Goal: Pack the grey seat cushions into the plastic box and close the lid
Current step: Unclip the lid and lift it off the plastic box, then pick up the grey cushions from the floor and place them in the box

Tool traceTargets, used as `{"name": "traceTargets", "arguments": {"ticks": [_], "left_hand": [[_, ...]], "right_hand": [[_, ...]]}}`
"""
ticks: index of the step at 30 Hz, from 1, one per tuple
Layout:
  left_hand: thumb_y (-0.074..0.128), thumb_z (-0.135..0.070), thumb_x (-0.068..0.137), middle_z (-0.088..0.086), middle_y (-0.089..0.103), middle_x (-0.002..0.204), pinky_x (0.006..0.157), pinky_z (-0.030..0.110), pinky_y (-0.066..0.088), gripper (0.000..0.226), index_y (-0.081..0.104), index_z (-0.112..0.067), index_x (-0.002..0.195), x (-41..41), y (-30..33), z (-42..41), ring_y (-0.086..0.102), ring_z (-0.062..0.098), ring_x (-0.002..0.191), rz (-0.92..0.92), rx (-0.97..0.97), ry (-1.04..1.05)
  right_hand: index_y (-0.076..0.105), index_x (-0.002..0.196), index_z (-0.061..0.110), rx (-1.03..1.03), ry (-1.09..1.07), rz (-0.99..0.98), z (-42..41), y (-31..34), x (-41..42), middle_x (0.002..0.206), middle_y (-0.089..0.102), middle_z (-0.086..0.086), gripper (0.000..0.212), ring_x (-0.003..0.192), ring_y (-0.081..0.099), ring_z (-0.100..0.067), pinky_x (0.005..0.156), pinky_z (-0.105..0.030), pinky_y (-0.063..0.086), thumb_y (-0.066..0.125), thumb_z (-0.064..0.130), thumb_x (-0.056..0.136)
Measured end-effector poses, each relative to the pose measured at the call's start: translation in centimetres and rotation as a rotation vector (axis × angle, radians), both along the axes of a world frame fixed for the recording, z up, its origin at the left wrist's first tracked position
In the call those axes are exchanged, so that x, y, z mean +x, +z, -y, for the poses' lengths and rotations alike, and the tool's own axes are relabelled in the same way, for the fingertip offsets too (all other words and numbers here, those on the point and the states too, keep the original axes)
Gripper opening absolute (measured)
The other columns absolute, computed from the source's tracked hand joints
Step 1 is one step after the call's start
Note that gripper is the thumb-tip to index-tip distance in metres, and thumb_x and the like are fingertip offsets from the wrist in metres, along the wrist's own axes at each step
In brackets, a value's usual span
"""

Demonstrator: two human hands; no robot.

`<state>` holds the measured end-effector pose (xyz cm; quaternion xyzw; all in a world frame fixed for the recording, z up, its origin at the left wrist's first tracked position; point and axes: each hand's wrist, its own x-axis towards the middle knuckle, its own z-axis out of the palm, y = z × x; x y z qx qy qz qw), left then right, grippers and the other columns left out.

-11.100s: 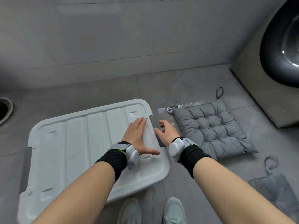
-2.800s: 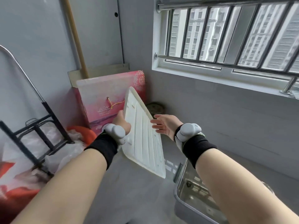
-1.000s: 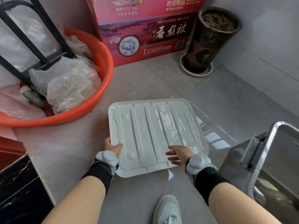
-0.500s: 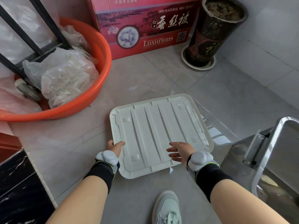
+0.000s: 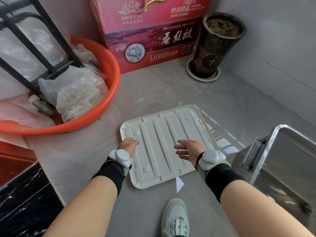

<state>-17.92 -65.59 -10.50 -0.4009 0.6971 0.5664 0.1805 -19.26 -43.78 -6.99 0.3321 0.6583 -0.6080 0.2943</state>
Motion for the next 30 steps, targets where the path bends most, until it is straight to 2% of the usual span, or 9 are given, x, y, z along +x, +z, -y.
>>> {"name": "traceTargets", "arguments": {"ticks": [3,7,9,12,17,21,26,28,30], "left_hand": [[0.057,-0.013,0.089,0.013,0.061,0.126,0.084,0.022,0.035,0.03,0.063,-0.004,0.117,-0.3,3.2,-0.6,0.055,0.027,0.112,-0.081,-0.004,-0.019],[0.056,-0.019,0.089,0.01,0.061,0.102,0.084,0.024,0.036,0.022,0.066,-0.009,0.106,-0.6,8.5,-2.4,0.052,0.022,0.093,-0.187,0.019,-0.092],[0.057,-0.022,0.088,0.006,0.061,0.098,0.085,0.026,0.039,0.009,0.065,-0.017,0.09,-0.5,11.8,-3.7,0.051,0.021,0.09,-0.241,0.022,-0.136],[0.057,-0.02,0.087,0.004,0.062,0.094,0.084,0.025,0.04,0.013,0.063,-0.022,0.075,-1.0,14.9,-5.2,0.052,0.022,0.088,-0.3,0.012,-0.202],[0.057,-0.021,0.088,0.006,0.064,0.101,0.087,0.028,0.043,0.014,0.066,-0.018,0.098,-0.4,23.2,-9.4,0.056,0.022,0.095,-0.427,0.038,-0.314],[0.057,-0.021,0.088,0.009,0.066,0.111,0.102,0.033,0.044,0.011,0.066,-0.018,0.095,1.1,28.8,-13.8,0.058,0.022,0.103,-0.516,0.037,-0.464],[0.064,-0.026,0.078,0.004,0.067,0.1,0.106,0.041,0.043,0.006,0.066,-0.03,0.074,3.8,34.2,-19.1,0.061,0.025,0.11,-0.635,0.081,-0.627],[0.065,-0.025,0.075,0.001,0.066,0.102,0.107,0.039,0.042,0.009,0.07,-0.023,0.082,4.9,35.9,-21.2,0.06,0.023,0.113,-0.692,0.093,-0.709],[0.064,-0.018,0.083,-0.002,0.064,0.103,0.1,0.024,0.045,0.02,0.071,-0.014,0.101,7.6,38.5,-25.1,0.058,0.014,0.107,-0.736,0.075,-0.825]], "right_hand": [[0.058,0.107,0.009,-0.005,-0.003,-0.056,-0.2,3.2,-0.4,0.084,0.067,-0.005,0.018,0.072,0.059,-0.021,0.067,-0.027,0.05,0.044,0.011,0.096],[0.057,0.106,0.01,-0.019,-0.009,-0.14,-1.3,8.7,-0.2,0.085,0.066,-0.003,0.015,0.073,0.059,-0.02,0.069,-0.028,0.049,0.047,0.015,0.096],[0.057,0.107,0.01,-0.037,-0.033,-0.185,-2.3,11.7,0.3,0.086,0.066,-0.004,0.015,0.074,0.059,-0.021,0.07,-0.028,0.049,0.049,0.016,0.095],[0.058,0.108,0.01,-0.025,-0.033,-0.227,-3.3,14.8,0.2,0.087,0.066,-0.004,0.017,0.072,0.058,-0.02,0.068,-0.028,0.049,0.052,0.017,0.094],[0.062,0.096,0.011,-0.008,-0.083,-0.354,-7.0,21.8,2.7,0.084,0.066,-0.005,0.009,0.067,0.057,-0.02,0.069,-0.03,0.047,0.054,0.016,0.092],[0.062,0.083,0.018,0.047,-0.11,-0.434,-10.9,26.5,5.4,0.085,0.068,-0.002,0.012,0.068,0.059,-0.019,0.067,-0.028,0.047,0.054,0.019,0.092],[0.061,0.093,0.019,0.159,-0.134,-0.525,-15.9,31.8,9.6,0.093,0.068,-0.001,0.01,0.068,0.058,-0.015,0.064,-0.025,0.045,0.052,0.023,0.092],[0.061,0.099,0.019,0.217,-0.141,-0.552,-17.8,33.8,11.4,0.099,0.067,-0.001,0.013,0.071,0.058,-0.015,0.066,-0.026,0.044,0.051,0.025,0.092],[0.061,0.106,0.017,0.272,-0.186,-0.594,-21.0,36.2,15.2,0.102,0.067,0.0,0.02,0.078,0.058,-0.017,0.072,-0.028,0.044,0.049,0.025,0.093]]}}
